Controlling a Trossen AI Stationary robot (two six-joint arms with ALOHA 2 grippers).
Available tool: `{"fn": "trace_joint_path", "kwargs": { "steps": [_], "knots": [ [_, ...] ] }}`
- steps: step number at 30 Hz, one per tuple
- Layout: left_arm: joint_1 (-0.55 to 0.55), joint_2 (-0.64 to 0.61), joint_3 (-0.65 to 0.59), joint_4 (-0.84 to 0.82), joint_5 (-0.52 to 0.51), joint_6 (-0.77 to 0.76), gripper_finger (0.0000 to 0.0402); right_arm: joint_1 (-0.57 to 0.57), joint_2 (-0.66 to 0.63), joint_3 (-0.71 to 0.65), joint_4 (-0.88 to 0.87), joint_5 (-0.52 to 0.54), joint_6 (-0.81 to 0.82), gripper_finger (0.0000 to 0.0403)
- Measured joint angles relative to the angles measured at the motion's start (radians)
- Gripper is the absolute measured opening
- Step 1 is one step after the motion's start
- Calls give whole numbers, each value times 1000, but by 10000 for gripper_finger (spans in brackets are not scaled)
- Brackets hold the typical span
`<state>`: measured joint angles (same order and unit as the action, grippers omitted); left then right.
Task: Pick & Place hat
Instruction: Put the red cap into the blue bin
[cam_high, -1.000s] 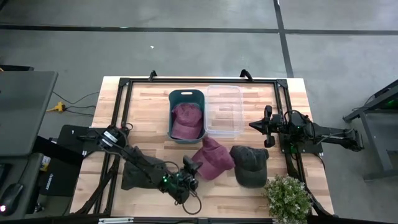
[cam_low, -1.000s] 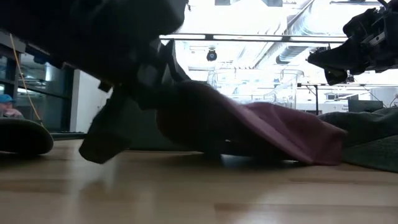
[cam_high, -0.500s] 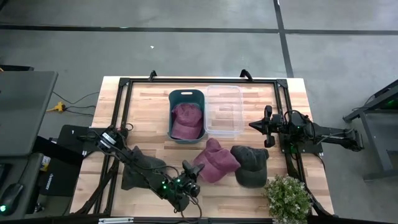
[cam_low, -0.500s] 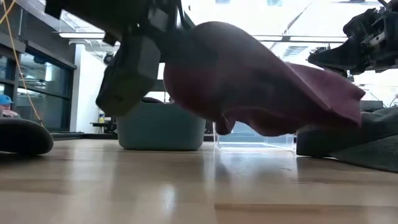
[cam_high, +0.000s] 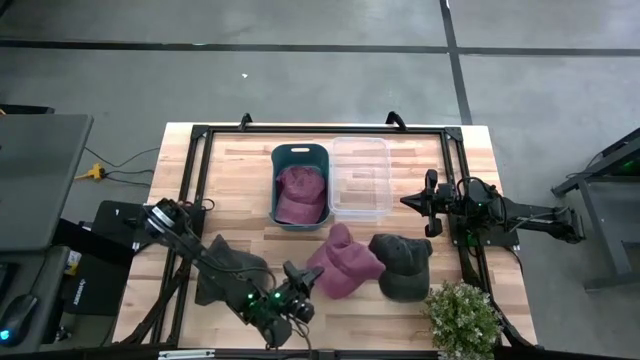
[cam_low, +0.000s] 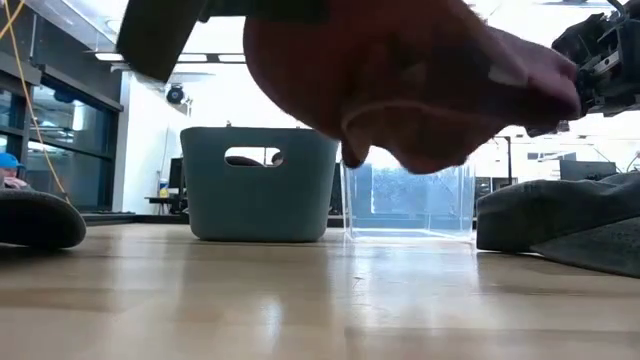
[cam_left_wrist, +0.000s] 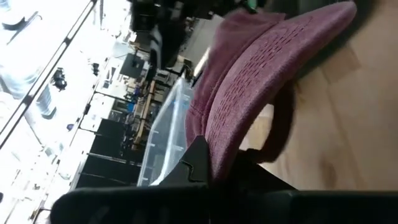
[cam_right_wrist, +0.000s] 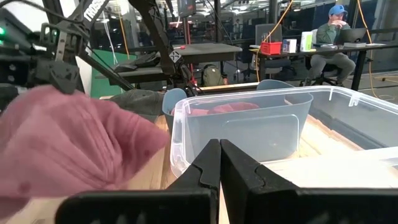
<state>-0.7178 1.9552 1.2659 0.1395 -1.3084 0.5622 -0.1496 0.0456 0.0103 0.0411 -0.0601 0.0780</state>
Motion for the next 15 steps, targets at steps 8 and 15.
{"fn": "trace_joint_path", "kwargs": {
  "steps": [8, 15],
  "knots": [
    [4, -79, 2, -22, -59, 39, 0, 0, 0, 0, 0, 0, 0, 0],
    [30, -149, 1, -83, -73, 37, 0, 0, 0, 0, 0, 0, 0, 0]
  ]
}}
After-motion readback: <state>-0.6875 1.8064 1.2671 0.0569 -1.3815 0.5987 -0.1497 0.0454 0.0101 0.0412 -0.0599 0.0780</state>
